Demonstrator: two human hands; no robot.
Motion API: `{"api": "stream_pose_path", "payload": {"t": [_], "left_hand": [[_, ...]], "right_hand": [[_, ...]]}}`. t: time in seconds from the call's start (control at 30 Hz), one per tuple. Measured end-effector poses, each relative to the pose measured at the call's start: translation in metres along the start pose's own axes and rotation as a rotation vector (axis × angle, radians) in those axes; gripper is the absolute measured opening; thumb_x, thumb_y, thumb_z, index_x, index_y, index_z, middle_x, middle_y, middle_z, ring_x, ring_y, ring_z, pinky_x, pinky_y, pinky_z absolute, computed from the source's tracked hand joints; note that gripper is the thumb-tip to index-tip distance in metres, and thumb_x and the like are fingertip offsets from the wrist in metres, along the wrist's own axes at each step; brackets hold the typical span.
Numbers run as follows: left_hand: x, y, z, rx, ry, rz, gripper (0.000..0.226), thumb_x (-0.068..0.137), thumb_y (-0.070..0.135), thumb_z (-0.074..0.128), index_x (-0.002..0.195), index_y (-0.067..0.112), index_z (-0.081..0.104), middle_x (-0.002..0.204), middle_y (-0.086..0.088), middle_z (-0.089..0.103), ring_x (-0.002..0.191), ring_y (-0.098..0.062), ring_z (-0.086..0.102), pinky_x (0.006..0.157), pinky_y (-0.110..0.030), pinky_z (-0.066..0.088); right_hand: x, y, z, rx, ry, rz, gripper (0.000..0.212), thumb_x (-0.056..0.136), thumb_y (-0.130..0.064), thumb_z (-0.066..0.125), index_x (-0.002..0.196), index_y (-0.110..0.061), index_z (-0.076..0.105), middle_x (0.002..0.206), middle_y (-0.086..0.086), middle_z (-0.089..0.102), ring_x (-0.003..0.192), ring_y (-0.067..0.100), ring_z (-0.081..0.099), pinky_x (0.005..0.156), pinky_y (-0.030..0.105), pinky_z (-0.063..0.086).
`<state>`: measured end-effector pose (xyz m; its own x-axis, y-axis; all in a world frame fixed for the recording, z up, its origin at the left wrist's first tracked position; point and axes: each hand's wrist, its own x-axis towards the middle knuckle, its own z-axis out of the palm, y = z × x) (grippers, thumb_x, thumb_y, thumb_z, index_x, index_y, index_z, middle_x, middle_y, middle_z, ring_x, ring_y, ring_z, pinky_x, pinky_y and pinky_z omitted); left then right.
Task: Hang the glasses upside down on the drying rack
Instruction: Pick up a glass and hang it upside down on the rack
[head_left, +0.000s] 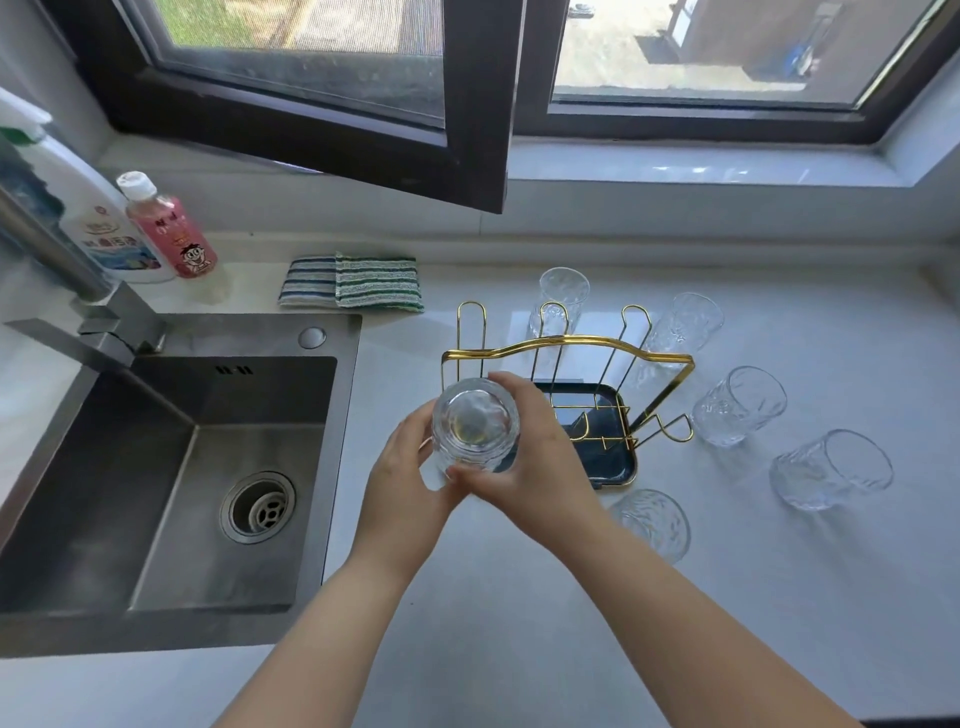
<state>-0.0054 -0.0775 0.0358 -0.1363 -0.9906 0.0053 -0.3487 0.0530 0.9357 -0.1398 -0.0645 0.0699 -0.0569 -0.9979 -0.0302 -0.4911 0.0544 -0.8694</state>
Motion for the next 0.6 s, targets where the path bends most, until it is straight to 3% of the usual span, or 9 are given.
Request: {"api": "stream_pose_path", "payload": {"t": [0.07, 0.23, 0.37, 0.6], "left_hand": [[0.001, -0.002, 0.001, -0.012, -0.012, -0.015, 0.066, 0.069, 0.019, 0.076, 0.105, 0.062, 0.042, 0.114, 0.029, 0.052, 0.104, 0.017, 0.048, 0.075, 0.001, 0.041], [0.002, -0.008, 0.004, -0.020, -0.033, -0.068, 0.062, 0.071, 0.022, 0.075, 0.105, 0.061, 0.041, 0.115, 0.032, 0.048, 0.104, 0.011, 0.046, 0.075, -0.007, 0.039], [0.001, -0.012, 0.005, -0.003, -0.039, -0.096, 0.064, 0.072, 0.022, 0.075, 0.103, 0.064, 0.038, 0.112, 0.035, 0.045, 0.102, 0.008, 0.046, 0.075, -0.008, 0.038], [-0.001, -0.017, 0.007, -0.003, -0.047, -0.130, 0.064, 0.073, 0.021, 0.074, 0.118, 0.049, 0.039, 0.124, 0.018, 0.047, 0.113, -0.003, 0.043, 0.083, -0.018, 0.040]], "right_hand": [[0.002, 0.003, 0.002, -0.002, -0.010, 0.014, 0.085, 0.062, -0.023, 0.081, 0.132, -0.025, 0.034, 0.132, -0.006, 0.046, 0.118, 0.008, 0.045, 0.098, 0.020, 0.039], [0.005, 0.012, 0.008, -0.004, -0.030, 0.028, 0.087, 0.061, -0.022, 0.082, 0.132, -0.025, 0.033, 0.130, -0.007, 0.046, 0.114, 0.004, 0.045, 0.083, -0.002, 0.031], [0.006, 0.017, 0.012, -0.024, -0.033, 0.033, 0.088, 0.060, -0.025, 0.083, 0.132, -0.027, 0.032, 0.130, -0.009, 0.046, 0.106, -0.002, 0.042, 0.075, -0.007, 0.030], [0.007, 0.020, 0.014, -0.038, -0.036, 0.026, 0.089, 0.061, -0.026, 0.082, 0.133, -0.026, 0.030, 0.132, -0.007, 0.044, 0.107, -0.002, 0.040, 0.074, -0.010, 0.028]]}}
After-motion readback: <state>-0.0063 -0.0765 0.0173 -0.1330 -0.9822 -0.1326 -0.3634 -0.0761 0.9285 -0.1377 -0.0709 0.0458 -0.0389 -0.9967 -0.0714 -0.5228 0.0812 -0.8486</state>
